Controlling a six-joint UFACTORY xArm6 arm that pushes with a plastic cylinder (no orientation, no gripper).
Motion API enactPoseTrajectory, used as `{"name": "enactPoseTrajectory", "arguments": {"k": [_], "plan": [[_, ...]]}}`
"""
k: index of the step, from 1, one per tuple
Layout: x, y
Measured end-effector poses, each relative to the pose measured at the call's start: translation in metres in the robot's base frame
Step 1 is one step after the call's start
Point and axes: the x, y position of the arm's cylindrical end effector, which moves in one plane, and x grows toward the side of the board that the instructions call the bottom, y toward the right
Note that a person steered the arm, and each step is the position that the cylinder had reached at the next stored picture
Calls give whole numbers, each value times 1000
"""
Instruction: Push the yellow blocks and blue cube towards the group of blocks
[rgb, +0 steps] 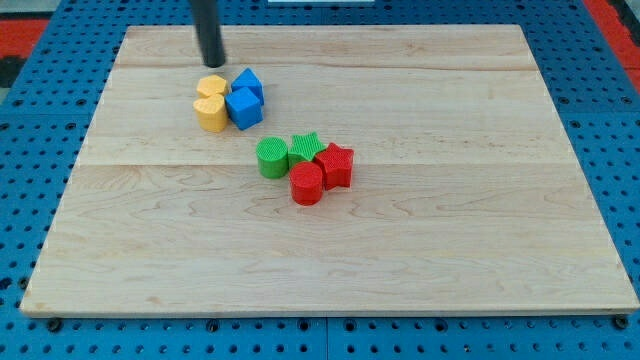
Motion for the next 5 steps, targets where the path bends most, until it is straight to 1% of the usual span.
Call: {"name": "enactPoseTrajectory", "arguments": {"k": [1, 2, 3, 4, 5], "plan": [[35, 7], [59, 31], [85, 36], [122, 38], [131, 51]]}}
